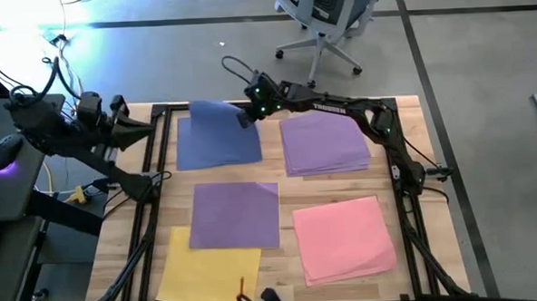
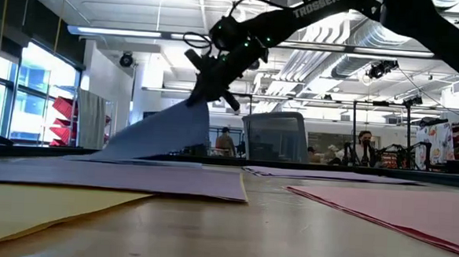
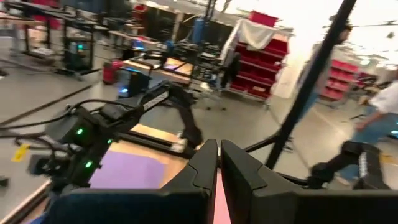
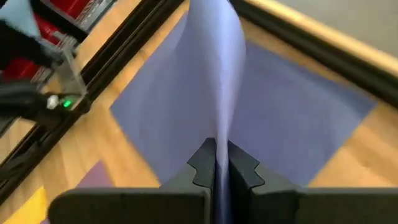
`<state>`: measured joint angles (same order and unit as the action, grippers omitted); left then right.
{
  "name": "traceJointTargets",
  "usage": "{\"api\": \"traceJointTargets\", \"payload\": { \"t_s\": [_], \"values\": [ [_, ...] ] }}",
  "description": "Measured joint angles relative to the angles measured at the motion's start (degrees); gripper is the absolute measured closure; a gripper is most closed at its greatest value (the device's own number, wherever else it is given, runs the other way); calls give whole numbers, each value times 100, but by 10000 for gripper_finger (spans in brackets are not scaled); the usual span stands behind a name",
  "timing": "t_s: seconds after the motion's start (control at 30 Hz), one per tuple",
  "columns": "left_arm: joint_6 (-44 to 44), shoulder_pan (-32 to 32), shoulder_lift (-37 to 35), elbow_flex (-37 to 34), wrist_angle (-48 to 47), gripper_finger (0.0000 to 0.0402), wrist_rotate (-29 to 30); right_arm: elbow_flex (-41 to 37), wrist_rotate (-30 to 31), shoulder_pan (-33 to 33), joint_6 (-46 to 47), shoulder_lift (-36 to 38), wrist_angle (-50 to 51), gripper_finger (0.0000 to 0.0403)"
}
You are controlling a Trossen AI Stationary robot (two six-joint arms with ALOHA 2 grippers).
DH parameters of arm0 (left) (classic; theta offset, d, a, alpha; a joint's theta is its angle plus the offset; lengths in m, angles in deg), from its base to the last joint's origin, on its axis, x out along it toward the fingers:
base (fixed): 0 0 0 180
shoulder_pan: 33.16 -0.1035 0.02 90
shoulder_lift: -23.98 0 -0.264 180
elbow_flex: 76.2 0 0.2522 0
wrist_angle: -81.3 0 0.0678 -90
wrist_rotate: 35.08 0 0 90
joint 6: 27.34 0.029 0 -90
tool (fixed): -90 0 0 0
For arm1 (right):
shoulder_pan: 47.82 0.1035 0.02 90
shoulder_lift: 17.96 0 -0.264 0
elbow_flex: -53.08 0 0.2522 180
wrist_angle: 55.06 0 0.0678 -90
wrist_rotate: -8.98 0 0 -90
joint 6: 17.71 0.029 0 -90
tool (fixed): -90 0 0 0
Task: Organize paper
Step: Stack the blue paper on the top left blue paper
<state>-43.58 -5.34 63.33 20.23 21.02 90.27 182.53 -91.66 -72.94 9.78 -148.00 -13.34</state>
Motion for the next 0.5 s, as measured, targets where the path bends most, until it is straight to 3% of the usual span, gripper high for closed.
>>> {"api": "traceJointTargets", "payload": {
  "t_s": [0.17,0.37,0.5],
  "values": [
    [-321,-1,26,-43,-421,401,318,4,-237,-110,-443,-7,-14,403],
    [-1534,-4,247,-57,-1542,401,2088,17,-909,-146,-876,-148,13,403],
    [-2639,-78,369,-57,-2396,401,2615,17,-845,-129,-958,-197,-9,403]
  ]
}}
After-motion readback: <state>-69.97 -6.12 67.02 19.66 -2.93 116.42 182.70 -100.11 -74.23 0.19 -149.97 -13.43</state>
